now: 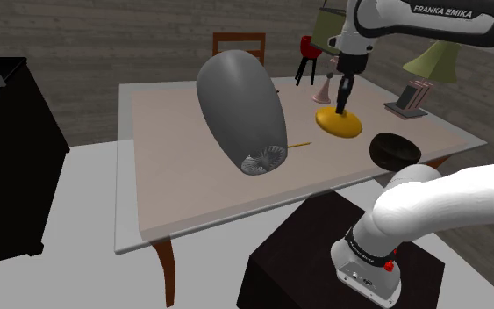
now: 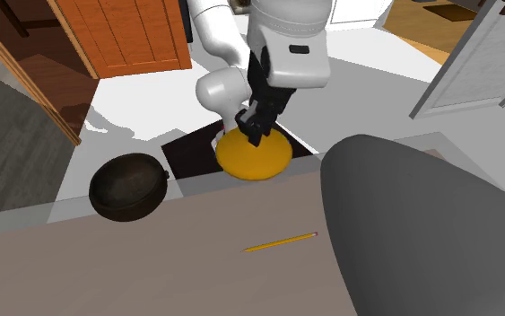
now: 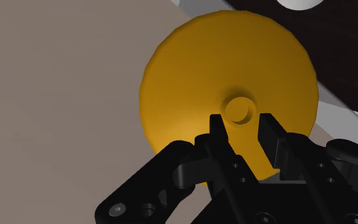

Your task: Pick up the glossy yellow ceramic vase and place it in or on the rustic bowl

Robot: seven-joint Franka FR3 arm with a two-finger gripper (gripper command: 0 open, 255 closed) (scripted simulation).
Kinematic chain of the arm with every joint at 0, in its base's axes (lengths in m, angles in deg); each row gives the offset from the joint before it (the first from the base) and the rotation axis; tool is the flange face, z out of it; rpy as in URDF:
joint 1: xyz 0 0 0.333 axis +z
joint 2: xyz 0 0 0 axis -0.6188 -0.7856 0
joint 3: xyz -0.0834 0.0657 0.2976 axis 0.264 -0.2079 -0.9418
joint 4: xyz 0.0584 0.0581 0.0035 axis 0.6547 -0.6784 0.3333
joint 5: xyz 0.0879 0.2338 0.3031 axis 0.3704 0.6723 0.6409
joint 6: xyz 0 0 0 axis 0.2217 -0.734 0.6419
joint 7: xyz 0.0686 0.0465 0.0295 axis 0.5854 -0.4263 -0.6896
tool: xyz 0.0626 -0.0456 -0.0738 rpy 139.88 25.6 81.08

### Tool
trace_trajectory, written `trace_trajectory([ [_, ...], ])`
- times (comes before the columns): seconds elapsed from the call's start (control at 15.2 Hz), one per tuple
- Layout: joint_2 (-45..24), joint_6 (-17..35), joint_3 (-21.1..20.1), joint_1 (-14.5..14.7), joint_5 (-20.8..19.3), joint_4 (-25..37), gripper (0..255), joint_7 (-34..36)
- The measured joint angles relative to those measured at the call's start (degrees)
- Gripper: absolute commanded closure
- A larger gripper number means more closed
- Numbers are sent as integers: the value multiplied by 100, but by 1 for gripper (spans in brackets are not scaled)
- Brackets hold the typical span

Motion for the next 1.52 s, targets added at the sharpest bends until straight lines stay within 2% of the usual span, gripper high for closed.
trace_trajectory([
  [0.33, 341, -228, 485, -256, -459, 8, 255, -635],
  [0.79, 515, -477, 1245, -553, -1132, 341, 255, -1619],
  [1.52, 229, -510, 2569, -721, -2013, 1277, 255, -3168],
])
